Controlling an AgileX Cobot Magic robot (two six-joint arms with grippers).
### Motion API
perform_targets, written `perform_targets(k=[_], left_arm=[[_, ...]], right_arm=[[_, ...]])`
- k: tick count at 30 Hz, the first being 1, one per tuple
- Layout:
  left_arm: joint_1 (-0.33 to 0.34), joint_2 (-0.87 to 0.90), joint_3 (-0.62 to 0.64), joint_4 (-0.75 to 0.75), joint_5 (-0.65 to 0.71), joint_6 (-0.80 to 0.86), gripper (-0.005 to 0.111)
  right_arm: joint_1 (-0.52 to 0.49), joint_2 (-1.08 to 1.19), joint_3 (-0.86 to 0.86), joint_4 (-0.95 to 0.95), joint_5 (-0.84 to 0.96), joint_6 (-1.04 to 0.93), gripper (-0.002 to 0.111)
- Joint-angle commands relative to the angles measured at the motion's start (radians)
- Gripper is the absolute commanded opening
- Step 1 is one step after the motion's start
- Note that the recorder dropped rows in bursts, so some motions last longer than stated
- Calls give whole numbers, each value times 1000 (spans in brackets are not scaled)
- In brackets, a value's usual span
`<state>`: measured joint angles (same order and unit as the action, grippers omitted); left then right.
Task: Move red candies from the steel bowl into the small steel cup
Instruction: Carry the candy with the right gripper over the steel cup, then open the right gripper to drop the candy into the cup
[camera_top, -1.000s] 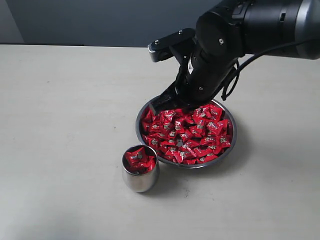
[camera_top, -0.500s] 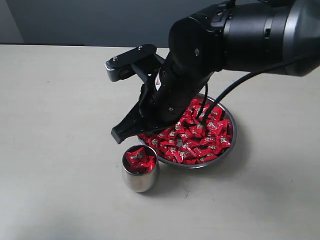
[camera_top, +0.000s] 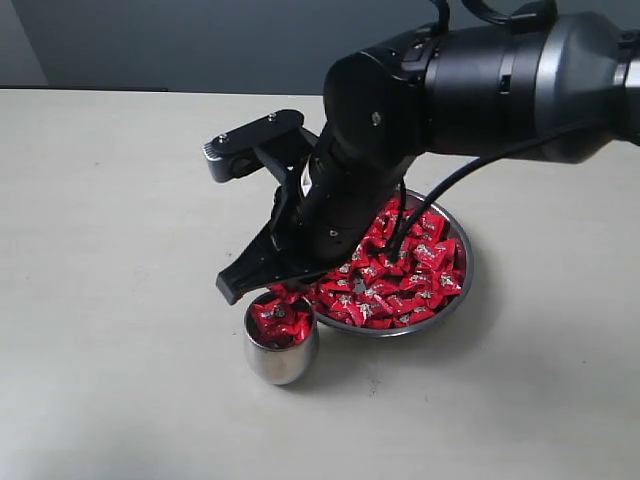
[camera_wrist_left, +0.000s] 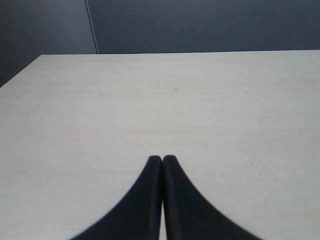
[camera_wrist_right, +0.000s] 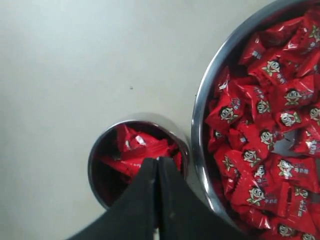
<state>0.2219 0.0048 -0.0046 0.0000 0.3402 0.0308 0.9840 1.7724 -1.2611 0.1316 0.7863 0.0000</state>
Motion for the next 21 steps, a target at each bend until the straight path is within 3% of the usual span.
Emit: perform_targets(k=[1,21], left_arm=[[-5,-5,5,-6,-10,-1,0],[-5,-5,5,-6,-10,-1,0]], right_arm=[[36,13,-1,-15,1,-8,-1],[44,70,-1,-23,-11,-10,-1]])
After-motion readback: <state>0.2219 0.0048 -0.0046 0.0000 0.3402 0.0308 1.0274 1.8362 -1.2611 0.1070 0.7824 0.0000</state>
